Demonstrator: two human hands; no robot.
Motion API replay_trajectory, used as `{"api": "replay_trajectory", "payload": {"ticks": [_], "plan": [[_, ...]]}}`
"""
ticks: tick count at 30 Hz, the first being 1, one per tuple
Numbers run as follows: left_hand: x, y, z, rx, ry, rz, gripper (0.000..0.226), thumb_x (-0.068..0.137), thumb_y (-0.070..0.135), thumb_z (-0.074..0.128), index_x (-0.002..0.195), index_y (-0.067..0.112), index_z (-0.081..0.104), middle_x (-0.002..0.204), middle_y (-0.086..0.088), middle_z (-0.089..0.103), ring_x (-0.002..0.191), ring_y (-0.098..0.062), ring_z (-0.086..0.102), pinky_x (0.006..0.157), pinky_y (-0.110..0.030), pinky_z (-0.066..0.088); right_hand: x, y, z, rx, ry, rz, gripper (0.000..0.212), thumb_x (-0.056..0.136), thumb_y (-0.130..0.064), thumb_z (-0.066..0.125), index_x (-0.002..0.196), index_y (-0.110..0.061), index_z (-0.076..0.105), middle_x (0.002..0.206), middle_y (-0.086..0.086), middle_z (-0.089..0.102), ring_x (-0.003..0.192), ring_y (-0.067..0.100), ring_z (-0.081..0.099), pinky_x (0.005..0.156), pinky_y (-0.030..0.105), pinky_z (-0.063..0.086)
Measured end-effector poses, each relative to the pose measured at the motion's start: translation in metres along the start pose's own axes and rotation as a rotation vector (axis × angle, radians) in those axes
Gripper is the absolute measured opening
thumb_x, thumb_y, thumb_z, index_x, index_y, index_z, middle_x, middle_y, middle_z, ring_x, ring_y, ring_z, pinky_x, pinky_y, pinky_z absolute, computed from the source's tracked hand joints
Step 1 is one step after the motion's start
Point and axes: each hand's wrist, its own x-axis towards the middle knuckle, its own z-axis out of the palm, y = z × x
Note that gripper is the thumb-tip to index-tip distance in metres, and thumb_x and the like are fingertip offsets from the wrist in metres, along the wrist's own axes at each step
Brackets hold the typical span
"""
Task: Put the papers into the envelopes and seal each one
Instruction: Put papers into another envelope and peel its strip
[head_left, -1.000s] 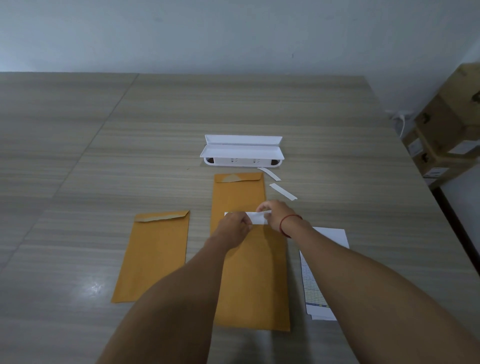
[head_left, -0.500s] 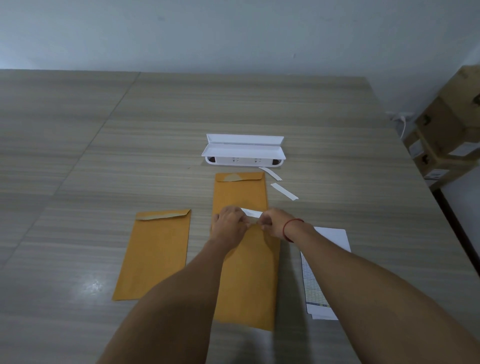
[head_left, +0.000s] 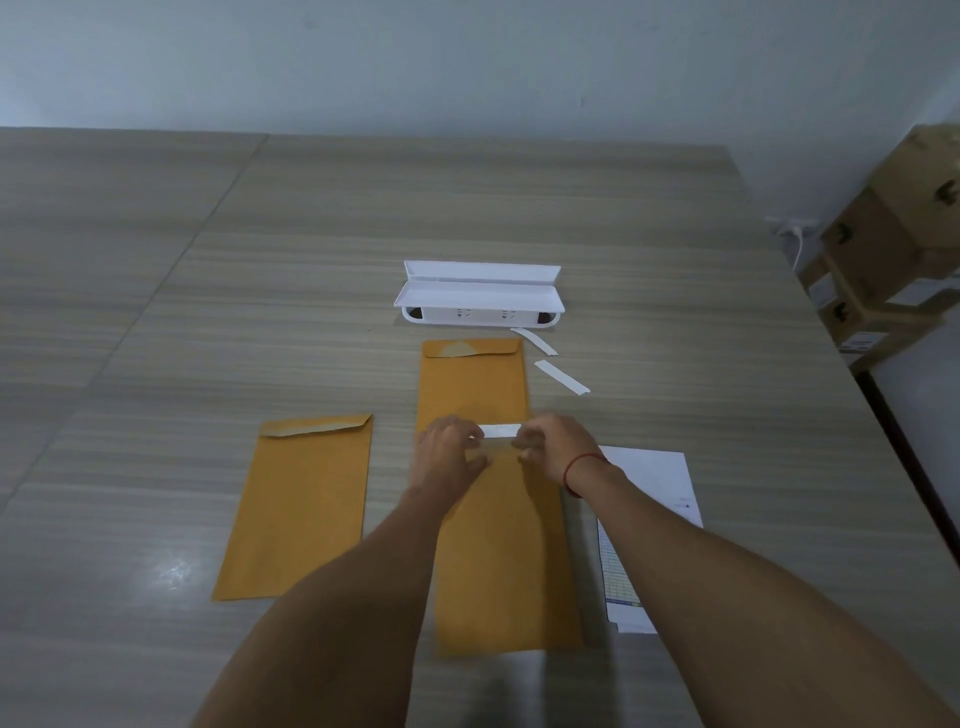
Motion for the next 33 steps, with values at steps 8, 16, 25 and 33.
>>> {"api": "replay_trajectory", "payload": {"ticks": [8,16,25,33], "plan": [[-0.01,-0.014,0.01,0.076,-0.183,-0.154,0.082,0.086,0.05,0.06,0.15,0.014,0.023,0.16,-0.002,0.019,0.149,-0.019,0.016,0.119,-0.039,0.025,0.007,0.003,0.022,0.297,0.167,0.253,0.023,0.09,-0.016,0.063,0.112,-0.014,0.064,0.108,0.003,0.068,0.095,0.017,0.062,0.087,0.031,0.051],[-0.007,-0.017,0.012,0.05,-0.238,-0.191,0.087,0.088,0.05,0.059,0.153,0.014,0.014,0.162,0.001,0.007,0.15,-0.017,0.008,0.119,-0.037,0.023,0.018,-0.005,0.029,0.358,0.123,0.28,0.019,0.089,-0.019,0.065,0.108,-0.013,0.066,0.091,-0.002,0.06,0.101,0.022,0.063,0.089,0.034,0.05],[-0.006,-0.016,0.011,0.03,-0.236,-0.208,0.088,0.086,0.047,0.063,0.153,0.014,0.016,0.162,0.0,0.009,0.15,-0.018,0.01,0.12,-0.038,0.024,0.024,-0.011,0.037,0.325,0.196,0.343,0.016,0.088,-0.023,0.067,0.102,-0.016,0.064,0.106,0.004,0.069,0.101,0.023,0.064,0.089,0.036,0.052],[-0.005,-0.014,0.011,0.013,-0.22,-0.227,0.089,0.086,0.044,0.064,0.152,0.013,0.015,0.162,0.0,0.011,0.15,-0.017,0.011,0.12,-0.038,0.023,0.026,-0.017,0.04,0.324,0.24,0.397,0.02,0.088,-0.027,0.067,0.104,-0.016,0.062,0.107,0.004,0.068,0.101,0.024,0.063,0.079,0.029,0.047]]}}
